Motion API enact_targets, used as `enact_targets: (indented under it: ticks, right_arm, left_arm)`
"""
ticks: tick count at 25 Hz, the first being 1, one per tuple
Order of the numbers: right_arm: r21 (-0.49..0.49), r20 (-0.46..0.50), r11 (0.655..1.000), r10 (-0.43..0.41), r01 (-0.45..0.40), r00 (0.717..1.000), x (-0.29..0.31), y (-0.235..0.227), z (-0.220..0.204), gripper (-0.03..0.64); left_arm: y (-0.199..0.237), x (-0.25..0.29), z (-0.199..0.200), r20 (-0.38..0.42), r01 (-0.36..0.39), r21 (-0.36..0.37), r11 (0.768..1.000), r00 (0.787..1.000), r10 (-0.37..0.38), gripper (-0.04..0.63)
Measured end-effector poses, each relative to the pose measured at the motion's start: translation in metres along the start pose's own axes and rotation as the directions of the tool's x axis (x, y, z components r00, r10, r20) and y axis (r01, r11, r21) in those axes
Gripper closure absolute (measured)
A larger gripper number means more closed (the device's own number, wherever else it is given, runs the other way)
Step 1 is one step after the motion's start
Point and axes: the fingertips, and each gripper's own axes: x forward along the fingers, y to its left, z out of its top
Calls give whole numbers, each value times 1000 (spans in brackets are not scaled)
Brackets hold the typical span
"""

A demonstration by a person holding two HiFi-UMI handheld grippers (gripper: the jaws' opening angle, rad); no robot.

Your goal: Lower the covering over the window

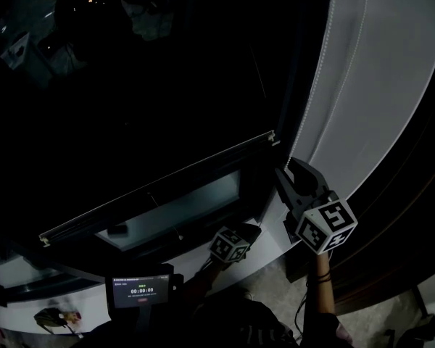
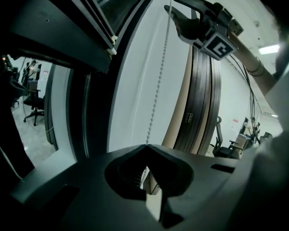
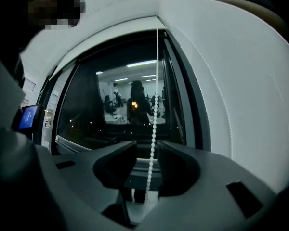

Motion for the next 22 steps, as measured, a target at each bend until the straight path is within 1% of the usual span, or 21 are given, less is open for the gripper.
enact_targets:
  ticks: [2,3,4,7,8,10,11,13,15,16,17,19,21,22]
  right_arm:
    - [-49,32,998,-37,38,999,3,-1,16,499]
    - [-66,39,995,-66,69,997,3,-4,19,570]
    - [-61,47,994,-89,92,995,1,-8,19,592]
    - [65,115,992,-118,111,986,-9,-17,20,595]
    - [90,141,989,-132,120,981,-13,-21,21,595]
    - [91,157,985,-159,146,975,-20,-28,17,595]
    - [80,139,984,-168,158,976,-21,-31,9,597]
    - [65,62,980,-190,186,980,-23,-35,-19,597]
    - [97,-42,973,-208,211,977,-27,-37,-66,595]
    - [122,-102,967,-210,222,972,-31,-36,-95,597]
    - [142,-163,962,-210,234,964,-36,-35,-126,597]
    - [163,-274,951,-213,263,938,-49,-31,-187,595]
    - [182,-354,940,-210,287,911,-62,-25,-237,597]
    - [207,-386,934,-195,290,902,-67,-19,-256,597]
  left_arm:
    - [-3,-4,3,10,-5,-4,1000,1000,5,594]
    - [-4,-5,3,15,-4,-13,1000,1000,4,592]
    - [-4,-6,2,19,2,-26,1000,1000,-2,594]
    - [-9,-9,3,27,37,-69,997,999,-35,592]
    - [-11,-8,0,25,52,-77,996,998,-50,592]
    - [-14,-7,-6,23,70,-80,994,997,-68,592]
    - [-15,-9,-6,35,73,-83,994,997,-70,592]
    - [-15,-16,7,108,82,-106,991,992,-70,589]
    - [-11,-29,37,216,88,-134,987,975,-58,589]
    - [-9,-38,56,267,86,-133,987,962,-47,589]
    - [-7,-47,76,312,83,-117,990,949,-43,589]
    - [-12,-62,117,377,87,-47,995,924,-63,586]
    - [-26,-74,158,429,106,44,993,896,-115,558]
    - [-35,-80,178,455,116,88,989,879,-143,541]
